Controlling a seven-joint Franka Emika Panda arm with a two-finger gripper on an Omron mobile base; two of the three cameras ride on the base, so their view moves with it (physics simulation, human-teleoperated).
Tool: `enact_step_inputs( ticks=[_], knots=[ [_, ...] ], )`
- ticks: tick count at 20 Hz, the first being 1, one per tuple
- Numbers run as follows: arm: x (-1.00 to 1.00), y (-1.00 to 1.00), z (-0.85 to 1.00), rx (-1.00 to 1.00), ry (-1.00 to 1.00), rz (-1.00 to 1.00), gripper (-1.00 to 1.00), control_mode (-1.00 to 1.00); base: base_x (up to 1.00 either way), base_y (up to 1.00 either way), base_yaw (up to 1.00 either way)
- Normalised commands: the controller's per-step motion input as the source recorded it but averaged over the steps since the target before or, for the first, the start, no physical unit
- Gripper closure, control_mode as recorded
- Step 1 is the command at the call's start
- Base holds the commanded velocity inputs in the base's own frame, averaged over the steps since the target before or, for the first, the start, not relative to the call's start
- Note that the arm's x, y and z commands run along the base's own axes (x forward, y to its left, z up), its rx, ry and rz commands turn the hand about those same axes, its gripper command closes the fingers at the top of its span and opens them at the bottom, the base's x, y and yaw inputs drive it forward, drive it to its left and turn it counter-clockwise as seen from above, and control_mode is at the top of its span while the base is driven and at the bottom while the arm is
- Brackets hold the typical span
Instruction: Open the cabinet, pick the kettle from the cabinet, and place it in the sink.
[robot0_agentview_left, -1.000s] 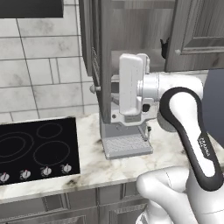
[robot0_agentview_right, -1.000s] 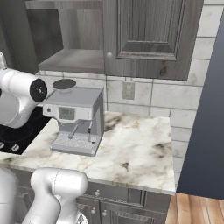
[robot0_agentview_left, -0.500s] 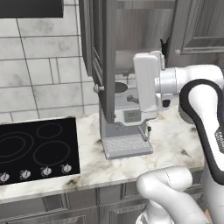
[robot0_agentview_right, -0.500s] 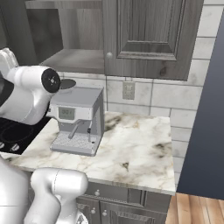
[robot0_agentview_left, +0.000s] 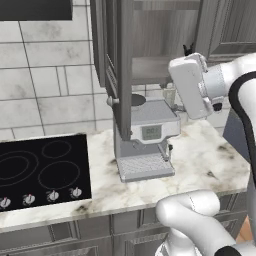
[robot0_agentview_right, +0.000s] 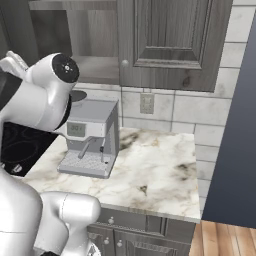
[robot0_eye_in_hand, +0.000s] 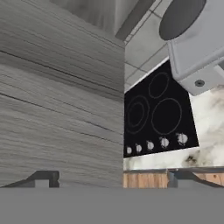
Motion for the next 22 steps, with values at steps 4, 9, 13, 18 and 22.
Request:
enact_step_inputs(
  ticks=[4, 9, 13, 18, 22],
  knots=[
    [-0.11, -0.42, 0.00, -0.36, -0.29, 0.04, -1.00, -1.00, 0.00, 0.00, 0.00],
    [-0.10, -0.34, 0.06, -0.42, -0.34, 0.02, -1.00, -1.00, 0.00, 0.00, 0.00],
    [-0.01, -0.36, 0.12, -0.41, -0.13, 0.00, -1.00, -1.00, 0.00, 0.00, 0.00],
    [-0.02, -0.43, 0.14, -0.35, -0.17, 0.00, -1.00, -1.00, 0.00, 0.00, 0.00],
    [-0.02, -0.41, 0.15, -0.27, -0.17, 0.00, -1.00, -1.00, 0.00, 0.00, 0.00]
  ],
)
